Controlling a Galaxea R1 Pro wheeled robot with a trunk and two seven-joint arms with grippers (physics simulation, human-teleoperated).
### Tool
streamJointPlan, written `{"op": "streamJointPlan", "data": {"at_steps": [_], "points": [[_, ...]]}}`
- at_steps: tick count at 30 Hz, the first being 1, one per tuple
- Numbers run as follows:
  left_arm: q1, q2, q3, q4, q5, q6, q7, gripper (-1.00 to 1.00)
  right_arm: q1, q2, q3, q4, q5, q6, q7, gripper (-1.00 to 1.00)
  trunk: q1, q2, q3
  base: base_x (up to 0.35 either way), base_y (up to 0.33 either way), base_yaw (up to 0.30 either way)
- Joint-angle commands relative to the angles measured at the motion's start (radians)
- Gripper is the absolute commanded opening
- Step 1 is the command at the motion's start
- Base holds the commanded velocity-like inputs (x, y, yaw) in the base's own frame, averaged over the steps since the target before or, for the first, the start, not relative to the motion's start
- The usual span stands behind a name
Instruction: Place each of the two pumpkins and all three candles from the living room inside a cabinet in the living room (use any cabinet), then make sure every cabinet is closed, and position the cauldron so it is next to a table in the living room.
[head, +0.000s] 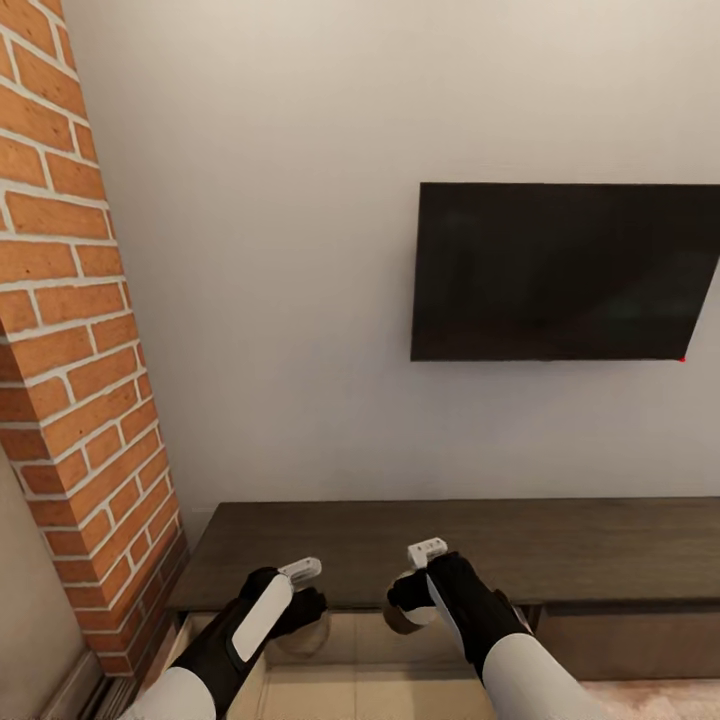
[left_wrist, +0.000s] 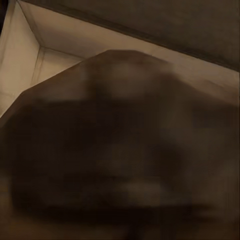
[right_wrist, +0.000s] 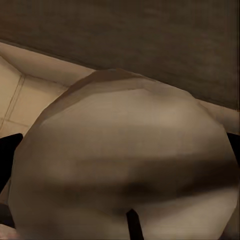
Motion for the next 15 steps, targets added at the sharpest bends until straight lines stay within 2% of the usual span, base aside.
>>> {"op": "streamJointPlan", "data": {"at_steps": [1, 3, 5, 7, 9, 12, 15], "points": [[-0.006, 0.002, -0.004, 0.012, 0.011, -0.002, 0.01, -1.0, -0.002, 0.0, 0.001, 0.005, -0.011, 0.003, -0.015, -1.0, 0.0, -0.001, -0.002, 0.0, 0.0, 0.0], [-0.009, 0.006, -0.004, 0.024, 0.01, -0.003, 0.008, -1.0, -0.003, 0.0, 0.001, 0.019, -0.048, 0.0, -0.034, -1.0, 0.0, -0.001, -0.005, 0.0, 0.0, 0.0], [-0.012, 0.008, -0.005, 0.042, 0.009, -0.005, 0.009, -1.0, -0.004, 0.0, 0.002, 0.048, -0.101, -0.004, -0.05, -1.0, 0.0, -0.001, -0.008, 0.0, 0.0, 0.0], [-0.013, 0.005, -0.005, 0.072, 0.006, -0.015, 0.009, -1.0, -0.004, 0.0, 0.002, 0.057, -0.115, -0.005, -0.055, -1.0, 0.0, -0.001, -0.011, 0.0, 0.0, 0.0], [-0.013, 0.001, -0.004, 0.105, 0.003, -0.059, 0.01, -1.0, -0.004, 0.0, 0.002, 0.064, -0.124, -0.006, -0.073, -1.0, 0.0, -0.001, -0.014, 0.0, 0.0, 0.0], [-0.013, -0.004, -0.003, 0.12, 0.006, -0.105, 0.014, -1.0, -0.004, 0.0, 0.002, 0.067, -0.128, -0.007, -0.095, -1.0, 0.0, -0.001, -0.019, 0.0, 0.0, 0.0], [-0.016, -0.003, 0.002, 0.126, 0.014, -0.124, 0.007, -1.0, -0.004, 0.0, 0.003, 0.067, -0.13, -0.008, -0.103, -1.0, 0.011, -0.022, -0.033, 0.0, 0.0, 0.0]]}}
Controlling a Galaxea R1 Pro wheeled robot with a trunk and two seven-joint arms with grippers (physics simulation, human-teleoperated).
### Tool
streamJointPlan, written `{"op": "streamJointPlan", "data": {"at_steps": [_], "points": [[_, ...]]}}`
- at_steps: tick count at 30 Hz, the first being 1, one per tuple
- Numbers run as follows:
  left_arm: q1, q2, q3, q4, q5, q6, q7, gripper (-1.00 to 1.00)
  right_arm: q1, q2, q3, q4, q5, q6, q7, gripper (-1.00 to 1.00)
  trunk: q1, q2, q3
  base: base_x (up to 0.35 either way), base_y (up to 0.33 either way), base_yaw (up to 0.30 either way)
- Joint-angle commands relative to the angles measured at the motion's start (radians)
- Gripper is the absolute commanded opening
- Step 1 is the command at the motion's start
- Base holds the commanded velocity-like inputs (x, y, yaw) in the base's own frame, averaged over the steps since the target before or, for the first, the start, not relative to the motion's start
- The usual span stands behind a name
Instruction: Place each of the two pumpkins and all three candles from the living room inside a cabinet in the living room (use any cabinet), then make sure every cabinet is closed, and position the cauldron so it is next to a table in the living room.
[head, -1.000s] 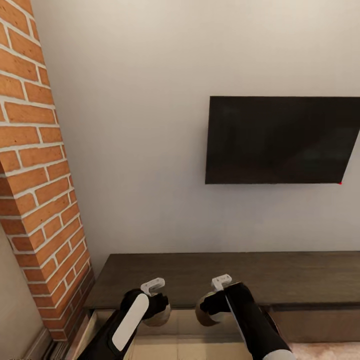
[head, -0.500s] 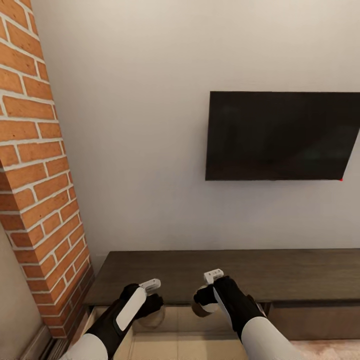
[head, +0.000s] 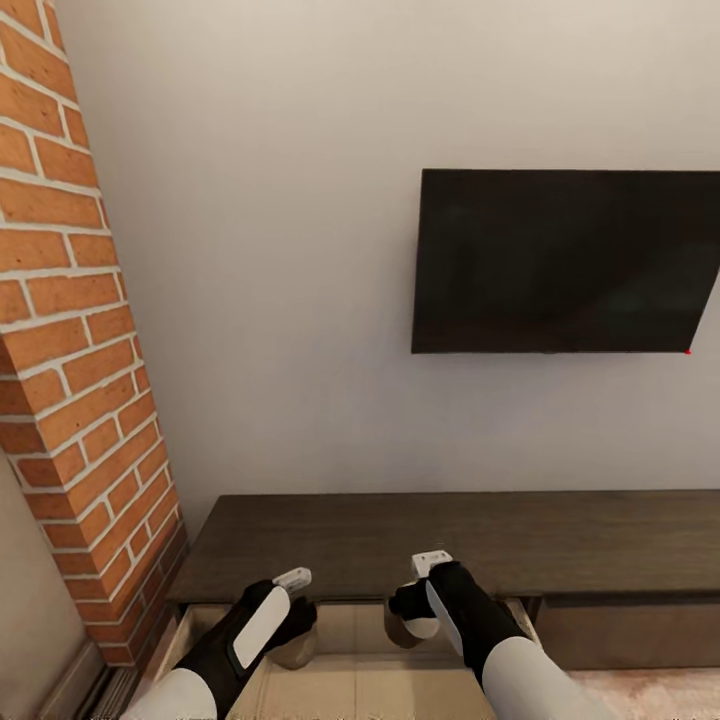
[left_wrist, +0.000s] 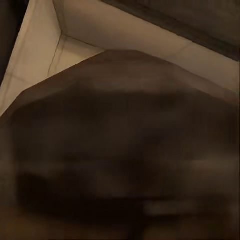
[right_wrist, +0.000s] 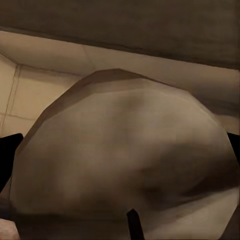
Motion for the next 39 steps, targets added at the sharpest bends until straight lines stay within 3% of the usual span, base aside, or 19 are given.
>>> {"op": "streamJointPlan", "data": {"at_steps": [1, 4, 8, 11, 25, 31, 39], "points": [[-0.027, 0.008, 0.006, 0.01, 0.011, 0.008, -0.02, -1.0, -0.011, 0.0, 0.001, -0.001, 0.004, 0.008, 0.0, -1.0, 0.004, -0.008, -0.006, 0.0, 0.0, 0.0], [-0.104, 0.005, 0.03, 0.096, 0.006, 0.04, -0.093, -1.0, -0.053, 0.0, 0.001, 0.023, -0.04, 0.014, -0.036, -1.0, 0.015, -0.029, -0.02, 0.0, 0.0, 0.0], [-0.127, 0.002, 0.033, 0.175, 0.006, 0.037, -0.144, -1.0, -0.094, 0.0, 0.0, 0.078, -0.105, 0.013, -0.077, -1.0, 0.031, -0.057, -0.039, 0.0, 0.0, 0.0], [-0.132, -0.008, 0.028, 0.191, 0.004, 0.038, -0.157, -1.0, -0.102, 0.0, -0.001, 0.092, -0.125, 0.012, -0.086, -1.0, 0.042, -0.078, -0.053, 0.0, 0.0, 0.0], [-0.134, -0.011, 0.022, 0.199, -0.002, -0.031, -0.164, -1.0, -0.103, 0.0, 0.001, 0.143, -0.138, 0.003, -0.089, -1.0, 0.096, -0.176, -0.12, 0.0, 0.0, 0.0], [-0.134, -0.014, -0.003, 0.199, 0.0, -0.025, -0.164, -1.0, -0.099, 0.0, 0.001, 0.144, -0.137, -0.02, -0.089, -1.0, 0.119, -0.218, -0.148, 0.0, 0.0, 0.0], [-0.134, -0.014, -0.007, 0.201, 0.003, -0.01, -0.166, -1.0, -0.097, 0.0, 0.005, 0.144, -0.136, -0.052, -0.089, -1.0, 0.15, -0.274, -0.186, 0.0, 0.0, 0.0]]}}
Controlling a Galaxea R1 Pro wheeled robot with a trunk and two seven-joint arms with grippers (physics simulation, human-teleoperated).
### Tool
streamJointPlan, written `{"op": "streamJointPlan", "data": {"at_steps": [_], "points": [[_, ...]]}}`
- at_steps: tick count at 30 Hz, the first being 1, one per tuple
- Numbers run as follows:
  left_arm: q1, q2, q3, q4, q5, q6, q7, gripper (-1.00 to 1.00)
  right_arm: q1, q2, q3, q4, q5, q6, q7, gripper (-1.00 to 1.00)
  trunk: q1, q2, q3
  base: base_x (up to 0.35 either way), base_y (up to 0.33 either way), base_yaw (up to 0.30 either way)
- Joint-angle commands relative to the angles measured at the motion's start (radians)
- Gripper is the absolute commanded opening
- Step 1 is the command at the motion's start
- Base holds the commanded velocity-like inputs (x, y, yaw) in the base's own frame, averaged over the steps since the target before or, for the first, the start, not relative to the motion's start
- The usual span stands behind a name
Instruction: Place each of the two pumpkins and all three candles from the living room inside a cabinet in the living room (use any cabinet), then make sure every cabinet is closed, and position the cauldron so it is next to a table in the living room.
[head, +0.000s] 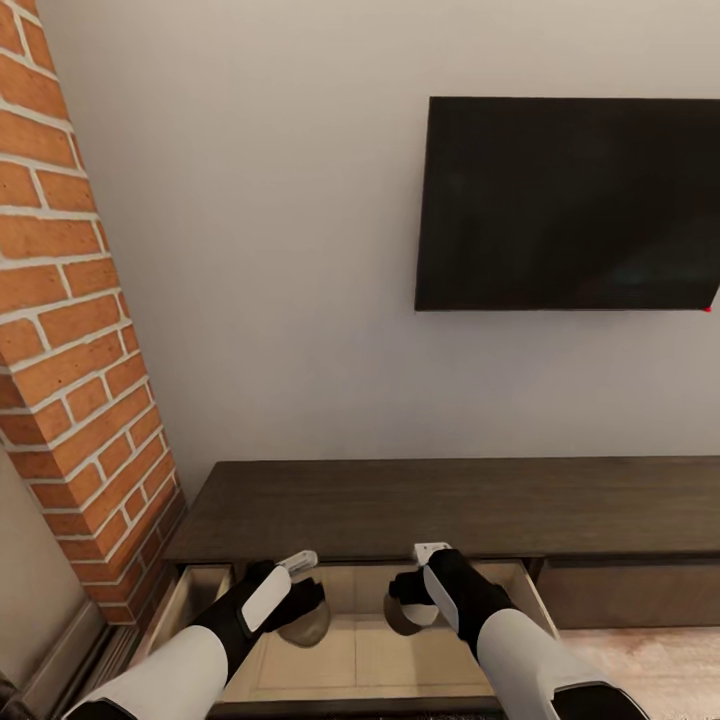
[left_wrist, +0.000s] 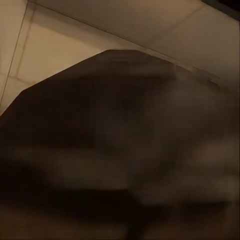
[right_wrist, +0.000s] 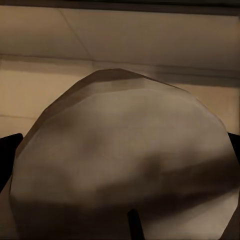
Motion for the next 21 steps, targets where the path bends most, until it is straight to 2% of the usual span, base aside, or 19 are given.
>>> {"op": "streamJointPlan", "data": {"at_steps": [1, 5, 7, 9, 21], "points": [[-0.001, 0.001, -0.008, -0.002, 0.01, 0.0, 0.01, -1.0, -0.001, 0.0, 0.004, -0.002, -0.002, 0.005, -0.004, -1.0, 0.004, -0.008, -0.006, 0.0, 0.0, 0.0], [0.002, 0.0, -0.021, -0.003, 0.008, -0.004, 0.011, -1.0, 0.0, 0.0, 0.005, -0.002, -0.002, 0.007, -0.004, -1.0, 0.011, -0.022, -0.017, 0.0, 0.0, -0.008], [0.007, 0.005, -0.076, -0.003, 0.006, -0.011, 0.012, -1.0, 0.0, 0.0, 0.006, -0.002, -0.002, 0.005, -0.003, -1.0, 0.011, -0.022, -0.017, 0.0, 0.0, -0.003], [0.009, 0.007, -0.089, -0.003, 0.005, -0.013, 0.012, -1.0, -0.001, 0.0, 0.007, -0.002, -0.002, 0.004, -0.003, -1.0, 0.011, -0.022, -0.017, 0.0, 0.01, -0.001], [0.011, 0.002, -0.094, -0.003, 0.005, -0.015, 0.012, -1.0, -0.001, 0.0, 0.008, -0.006, 0.0, 0.007, -0.001, -1.0, 0.011, -0.022, -0.017, 0.03, 0.062, 0.0]]}}
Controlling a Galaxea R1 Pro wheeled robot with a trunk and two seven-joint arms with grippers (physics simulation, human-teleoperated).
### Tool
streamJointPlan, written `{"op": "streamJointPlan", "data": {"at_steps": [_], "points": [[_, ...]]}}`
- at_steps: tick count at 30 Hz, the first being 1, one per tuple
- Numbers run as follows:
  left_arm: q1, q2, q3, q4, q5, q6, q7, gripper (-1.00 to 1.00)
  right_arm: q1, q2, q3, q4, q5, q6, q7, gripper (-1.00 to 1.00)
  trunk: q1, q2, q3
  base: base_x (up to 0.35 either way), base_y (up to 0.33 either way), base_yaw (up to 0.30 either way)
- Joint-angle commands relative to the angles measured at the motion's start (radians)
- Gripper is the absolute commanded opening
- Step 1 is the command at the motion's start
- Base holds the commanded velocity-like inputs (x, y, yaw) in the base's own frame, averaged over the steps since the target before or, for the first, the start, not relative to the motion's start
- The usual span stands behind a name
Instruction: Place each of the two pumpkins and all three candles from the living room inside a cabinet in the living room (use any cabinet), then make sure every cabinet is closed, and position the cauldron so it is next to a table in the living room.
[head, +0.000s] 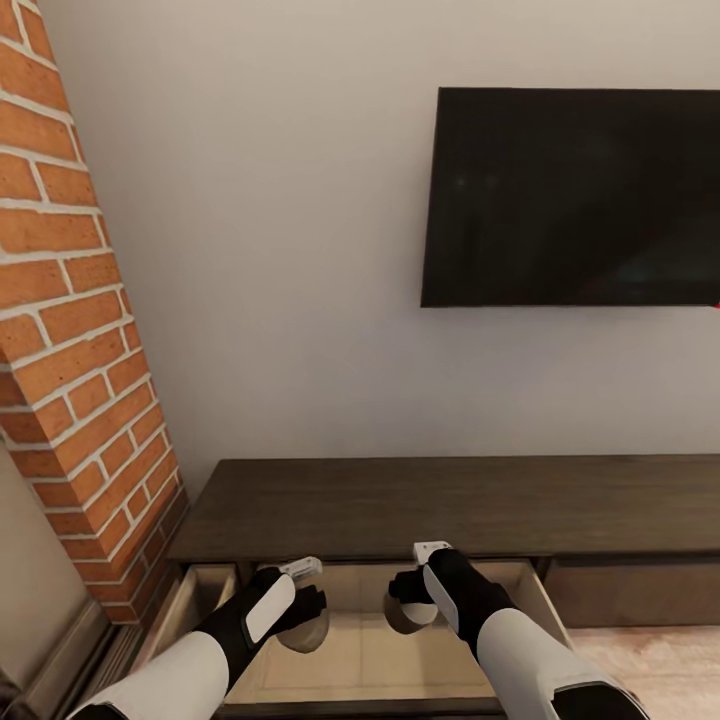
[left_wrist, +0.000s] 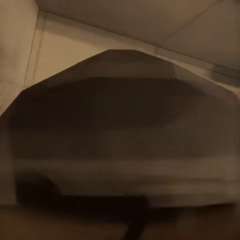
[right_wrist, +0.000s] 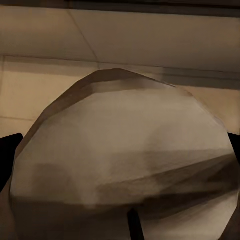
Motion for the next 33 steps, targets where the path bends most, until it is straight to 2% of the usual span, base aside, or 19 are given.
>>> {"op": "streamJointPlan", "data": {"at_steps": [1, 7, 16, 22, 25, 26, 30, 33], "points": [[-0.001, 0.001, -0.008, -0.002, 0.01, 0.001, 0.009, -1.0, 0.0, 0.0, 0.004, -0.002, -0.002, 0.005, -0.003, -1.0, 0.0, 0.0, -0.001, 0.181, 0.177, 0.0], [-0.001, 0.001, -0.008, -0.001, 0.01, 0.002, 0.009, -1.0, 0.0, 0.0, 0.004, -0.002, -0.002, 0.004, -0.003, -1.0, 0.0, 0.0, -0.001, 0.167, 0.171, 0.0], [-0.001, -0.002, -0.007, -0.002, 0.016, 0.011, 0.024, -1.0, 0.0, 0.0, 0.004, -0.002, -0.003, 0.009, -0.006, -1.0, 0.0, 0.0, -0.001, 0.021, 0.021, 0.057], [-0.005, -0.011, -0.006, -0.002, 0.023, 0.021, 0.022, -1.0, 0.0, 0.0, 0.004, 0.001, -0.004, 0.01, -0.008, -1.0, 0.023, -0.042, -0.02, 0.0, 0.0, -0.019], [-0.01, -0.013, -0.006, -0.003, 0.019, 0.075, 0.023, -1.0, 0.001, 0.0, 0.004, 0.001, -0.003, 0.01, -0.008, -1.0, 0.035, -0.063, -0.029, 0.0, 0.0, -0.004], [-0.013, -0.017, -0.006, -0.004, 0.016, 0.111, 0.024, -1.0, 0.001, 0.0, 0.005, 0.001, -0.002, 0.01, -0.008, -1.0, 0.038, -0.07, -0.032, 0.0, 0.0, 0.0], [-0.013, -0.019, -0.008, -0.004, 0.008, 0.118, 0.025, -1.0, 0.001, 0.0, 0.005, 0.001, 0.0, 0.009, -0.008, -1.0, 0.054, -0.098, -0.045, 0.0, 0.0, 0.0], [-0.014, -0.021, -0.008, -0.004, -0.03, 0.119, 0.026, -1.0, -0.002, 0.0, 0.006, 0.0, 0.003, 0.009, -0.008, -1.0, 0.065, -0.119, -0.054, 0.0, 0.0, 0.0]]}}
